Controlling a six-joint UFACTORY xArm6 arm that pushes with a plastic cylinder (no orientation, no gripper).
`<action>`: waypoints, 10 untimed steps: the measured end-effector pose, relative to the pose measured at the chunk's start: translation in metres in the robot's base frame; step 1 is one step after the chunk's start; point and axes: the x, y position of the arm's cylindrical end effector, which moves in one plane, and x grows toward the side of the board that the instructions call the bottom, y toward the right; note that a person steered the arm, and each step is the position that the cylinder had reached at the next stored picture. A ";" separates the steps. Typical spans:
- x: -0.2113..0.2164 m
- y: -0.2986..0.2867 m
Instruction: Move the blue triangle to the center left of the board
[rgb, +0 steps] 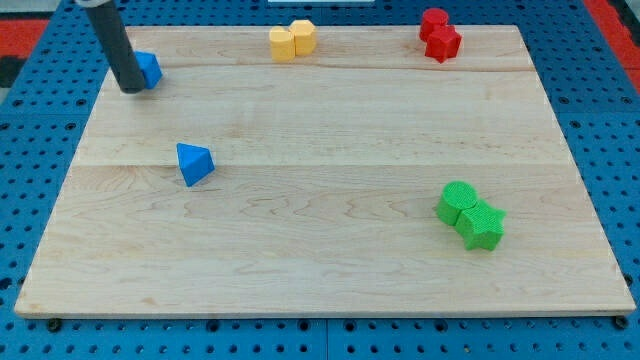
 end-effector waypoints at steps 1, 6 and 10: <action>-0.028 0.002; 0.154 0.153; 0.133 0.053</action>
